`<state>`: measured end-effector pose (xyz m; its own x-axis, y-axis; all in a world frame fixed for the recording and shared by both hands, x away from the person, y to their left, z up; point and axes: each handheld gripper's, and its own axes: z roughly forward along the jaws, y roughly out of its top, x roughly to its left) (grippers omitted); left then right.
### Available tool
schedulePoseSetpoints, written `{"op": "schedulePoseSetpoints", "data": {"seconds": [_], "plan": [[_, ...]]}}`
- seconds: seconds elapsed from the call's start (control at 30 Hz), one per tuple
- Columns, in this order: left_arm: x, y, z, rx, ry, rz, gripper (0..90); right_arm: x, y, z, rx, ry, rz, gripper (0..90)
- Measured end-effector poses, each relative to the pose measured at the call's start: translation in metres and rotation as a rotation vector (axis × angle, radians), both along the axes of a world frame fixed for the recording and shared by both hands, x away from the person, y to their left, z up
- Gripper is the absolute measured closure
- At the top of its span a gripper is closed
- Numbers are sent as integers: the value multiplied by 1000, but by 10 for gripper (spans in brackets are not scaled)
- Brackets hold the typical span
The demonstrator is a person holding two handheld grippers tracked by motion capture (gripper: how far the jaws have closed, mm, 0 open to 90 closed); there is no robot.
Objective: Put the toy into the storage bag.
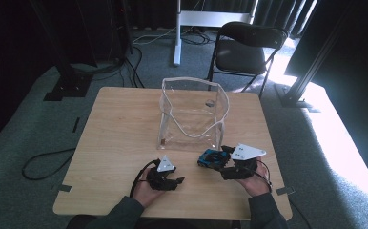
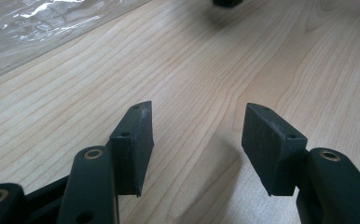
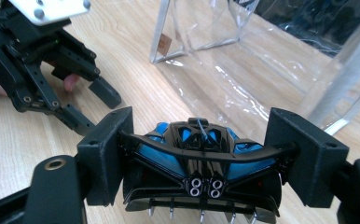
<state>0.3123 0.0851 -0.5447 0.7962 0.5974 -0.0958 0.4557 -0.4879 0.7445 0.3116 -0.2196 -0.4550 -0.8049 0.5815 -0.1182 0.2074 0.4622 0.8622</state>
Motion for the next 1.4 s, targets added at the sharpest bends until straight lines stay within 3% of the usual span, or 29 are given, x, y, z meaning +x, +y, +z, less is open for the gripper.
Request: {"op": "schedulePoseSetpoints", "data": {"seconds": [0.2, 0.37, 0.63, 0.9, 1.17, 1.4], "plan": [[0, 0, 0, -2, 0, 0, 439, 0, -11, 9, 22, -4, -1, 246], [0, 0, 0, 0, 1, -2, 439, 3, -19, 18, 26, 2, 39, 246], [0, 0, 0, -2, 1, -1, 439, 7, -25, 34, 5, -8, 66, 247], [0, 0, 0, -8, 3, 3, 439, 16, -42, 44, 50, -2, 63, 247], [1, 1, 0, -4, 2, -1, 439, 25, -60, 65, 85, -3, 81, 246], [1, 1, 0, -7, 4, 0, 439, 36, -65, 80, 37, -1, 111, 247]]}}
